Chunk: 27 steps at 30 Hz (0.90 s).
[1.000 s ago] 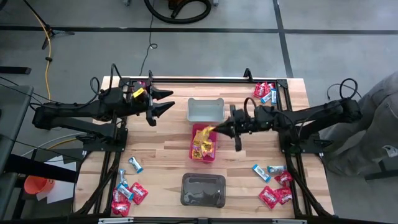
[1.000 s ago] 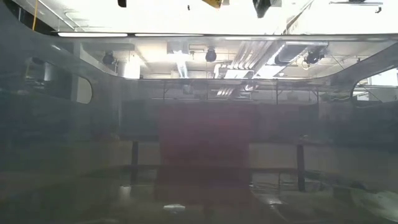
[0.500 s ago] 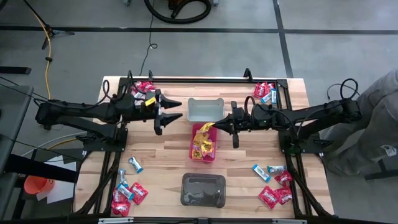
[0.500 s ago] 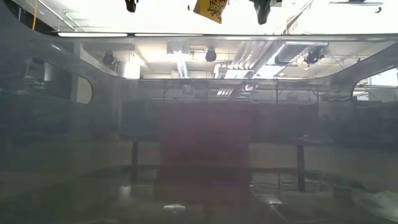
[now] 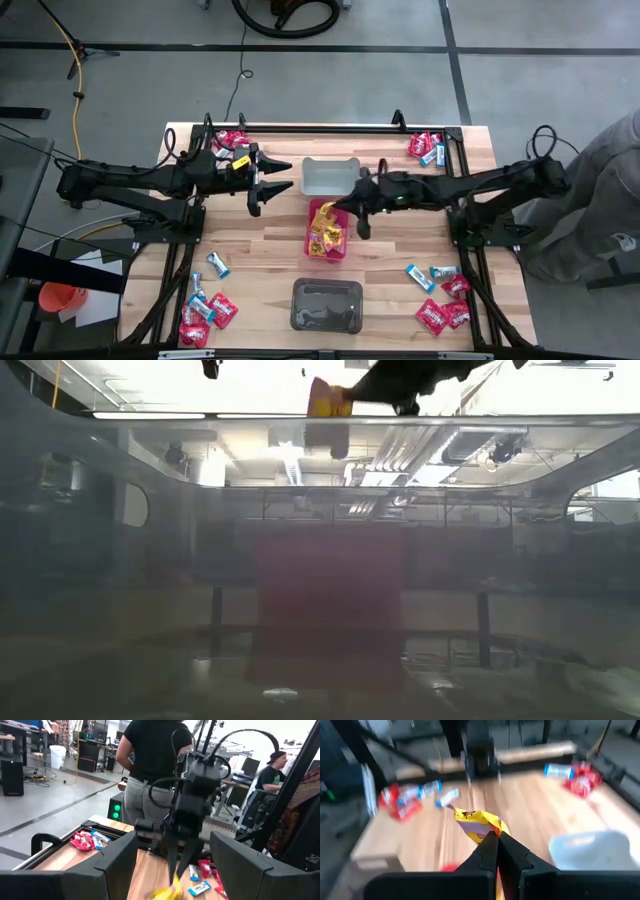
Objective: Sort candy
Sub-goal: Put the yellow candy into the red bin, then put the red candy into the black bin
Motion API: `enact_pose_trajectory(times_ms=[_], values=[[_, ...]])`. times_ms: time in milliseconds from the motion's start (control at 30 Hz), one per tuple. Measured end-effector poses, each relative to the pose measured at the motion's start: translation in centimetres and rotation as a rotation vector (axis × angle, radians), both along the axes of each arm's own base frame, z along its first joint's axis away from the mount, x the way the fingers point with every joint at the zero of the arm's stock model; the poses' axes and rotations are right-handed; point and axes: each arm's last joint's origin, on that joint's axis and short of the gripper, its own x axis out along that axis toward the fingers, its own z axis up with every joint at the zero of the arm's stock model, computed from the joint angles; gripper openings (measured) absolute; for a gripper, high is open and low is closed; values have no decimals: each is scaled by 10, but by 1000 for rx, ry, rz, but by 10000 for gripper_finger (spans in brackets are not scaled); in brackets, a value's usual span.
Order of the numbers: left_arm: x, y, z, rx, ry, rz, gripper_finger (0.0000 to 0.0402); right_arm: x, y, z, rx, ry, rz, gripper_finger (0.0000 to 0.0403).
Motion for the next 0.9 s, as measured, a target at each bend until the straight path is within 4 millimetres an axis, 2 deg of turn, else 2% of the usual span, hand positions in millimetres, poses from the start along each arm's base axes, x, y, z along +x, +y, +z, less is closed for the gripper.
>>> enact_pose_trajectory(times_ms=[167, 300, 367, 467, 667, 800, 900], values=[[0, 0, 0, 0, 0, 0, 236, 12, 2, -11, 6, 191, 18, 0], [0, 0, 0, 0, 1, 0, 236, 21, 2, -15, 24, 263, 26, 4], [0, 0, -1, 0, 4, 0, 236, 25, -1, -15, 59, 267, 6, 19], [0, 0, 0, 0, 4, 0, 236, 27, -5, -17, 89, 277, -5, 62], [0, 0, -1, 0, 5, 0, 236, 27, -11, -16, 91, 280, -21, 184], [0, 0, -1, -45, -2, 3, 236, 23, -19, 8, 103, 227, -44, 240], [0, 1, -2, -117, 4, 44, 236, 15, -27, 31, 105, 179, -81, 254]])
